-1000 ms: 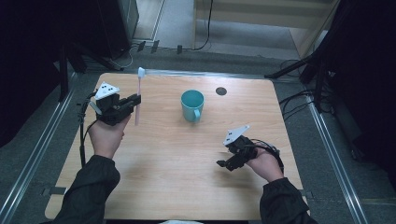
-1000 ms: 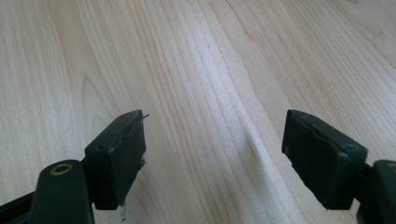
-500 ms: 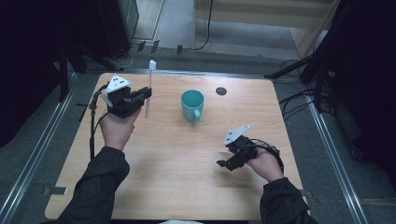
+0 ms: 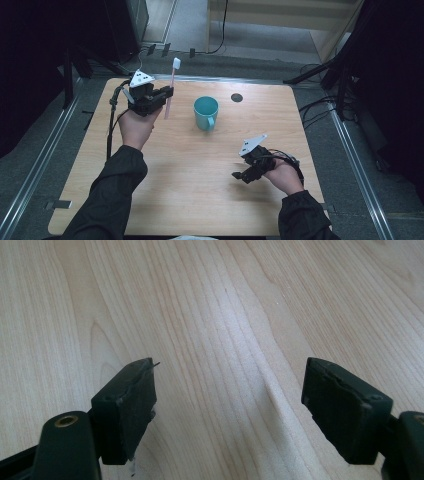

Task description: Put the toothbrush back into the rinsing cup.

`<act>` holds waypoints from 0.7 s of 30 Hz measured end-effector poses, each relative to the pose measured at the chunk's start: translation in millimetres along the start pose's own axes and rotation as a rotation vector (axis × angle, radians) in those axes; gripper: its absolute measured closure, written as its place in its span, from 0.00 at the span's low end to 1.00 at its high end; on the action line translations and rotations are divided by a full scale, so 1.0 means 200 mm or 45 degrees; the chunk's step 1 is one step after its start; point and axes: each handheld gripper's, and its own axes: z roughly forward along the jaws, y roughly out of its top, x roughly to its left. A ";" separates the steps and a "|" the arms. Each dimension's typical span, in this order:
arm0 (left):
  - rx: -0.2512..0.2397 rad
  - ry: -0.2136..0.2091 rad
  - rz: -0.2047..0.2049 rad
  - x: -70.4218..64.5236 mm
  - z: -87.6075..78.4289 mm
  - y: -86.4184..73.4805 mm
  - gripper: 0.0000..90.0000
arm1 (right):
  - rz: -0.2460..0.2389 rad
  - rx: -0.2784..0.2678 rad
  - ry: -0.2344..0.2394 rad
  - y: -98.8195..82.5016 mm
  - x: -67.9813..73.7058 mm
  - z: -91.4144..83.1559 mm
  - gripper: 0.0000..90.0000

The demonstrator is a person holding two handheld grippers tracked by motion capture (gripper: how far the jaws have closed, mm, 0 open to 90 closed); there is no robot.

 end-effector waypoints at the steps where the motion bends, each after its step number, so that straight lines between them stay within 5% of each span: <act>1: 0.000 -0.007 -0.003 -0.01 0.02 0.01 0.93 | 0.000 0.003 -0.003 0.00 0.00 0.00 0.24; 21: 0.045 -0.076 0.018 -0.10 0.26 0.14 0.93 | -0.013 0.008 -0.003 0.00 0.00 0.00 0.24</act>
